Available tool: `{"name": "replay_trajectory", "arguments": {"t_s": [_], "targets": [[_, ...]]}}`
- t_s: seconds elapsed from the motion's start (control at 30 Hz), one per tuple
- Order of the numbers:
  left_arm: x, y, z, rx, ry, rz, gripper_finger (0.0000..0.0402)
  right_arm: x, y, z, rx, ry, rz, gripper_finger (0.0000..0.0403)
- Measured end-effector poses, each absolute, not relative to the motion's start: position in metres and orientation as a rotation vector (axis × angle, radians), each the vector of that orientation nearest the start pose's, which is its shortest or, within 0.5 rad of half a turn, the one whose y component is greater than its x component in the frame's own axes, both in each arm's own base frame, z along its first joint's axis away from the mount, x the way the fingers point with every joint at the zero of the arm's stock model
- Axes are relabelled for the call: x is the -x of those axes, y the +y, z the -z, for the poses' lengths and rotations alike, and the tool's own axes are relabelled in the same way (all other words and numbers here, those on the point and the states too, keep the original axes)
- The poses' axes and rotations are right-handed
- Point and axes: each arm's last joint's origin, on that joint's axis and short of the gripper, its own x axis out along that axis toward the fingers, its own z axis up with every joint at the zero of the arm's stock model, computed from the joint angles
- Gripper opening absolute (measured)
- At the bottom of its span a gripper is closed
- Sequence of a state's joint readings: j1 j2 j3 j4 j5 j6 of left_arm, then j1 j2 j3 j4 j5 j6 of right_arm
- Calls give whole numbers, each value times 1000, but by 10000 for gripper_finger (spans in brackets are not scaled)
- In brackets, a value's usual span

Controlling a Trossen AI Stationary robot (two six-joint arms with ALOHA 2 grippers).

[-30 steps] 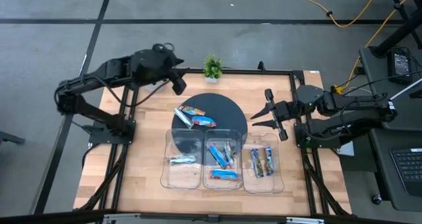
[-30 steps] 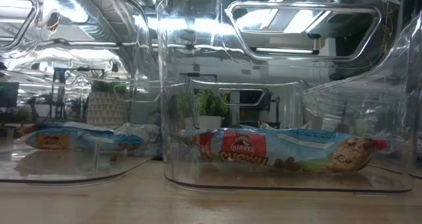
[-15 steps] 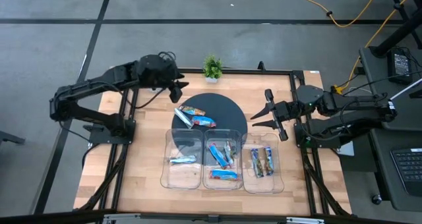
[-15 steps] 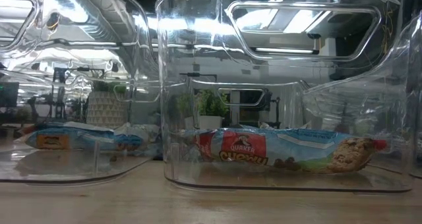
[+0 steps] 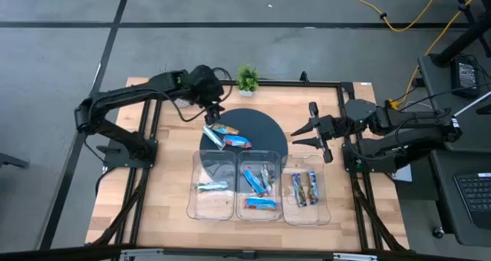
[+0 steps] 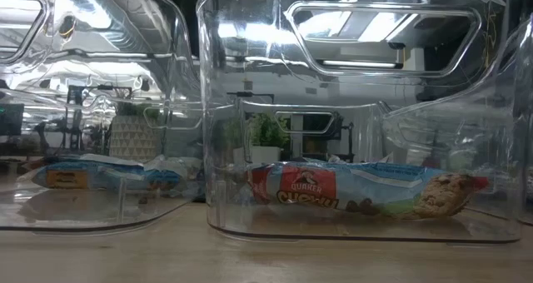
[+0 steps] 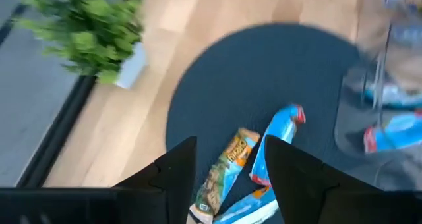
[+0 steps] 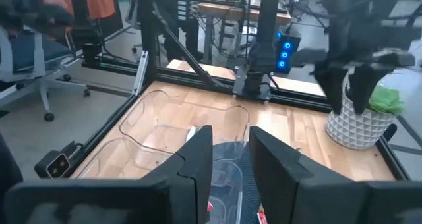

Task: Pick and place Granola Bars by type
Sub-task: Put the orange granola bar into the left transparent bin

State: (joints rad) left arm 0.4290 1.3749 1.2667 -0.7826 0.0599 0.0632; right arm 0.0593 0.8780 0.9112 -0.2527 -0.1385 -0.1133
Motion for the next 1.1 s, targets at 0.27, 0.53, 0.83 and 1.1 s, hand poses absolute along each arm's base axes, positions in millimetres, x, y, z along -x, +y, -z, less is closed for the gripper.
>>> {"name": "replay_trajectory", "arguments": {"t_s": [0.27,0.53,0.83,1.1], "targets": [[-276,122,-282,102,1055,-201,171,-188,15,-354,101,210,-193,103],[-289,128,-257,58,1143,-125,171,-188,15,-354,100,210,-191,103],[-303,131,-224,16,1267,-75,171,-188,14,-354,107,211,-169,103],[-315,127,-194,-35,1361,14,180,-188,13,-354,111,212,-143,103]]}}
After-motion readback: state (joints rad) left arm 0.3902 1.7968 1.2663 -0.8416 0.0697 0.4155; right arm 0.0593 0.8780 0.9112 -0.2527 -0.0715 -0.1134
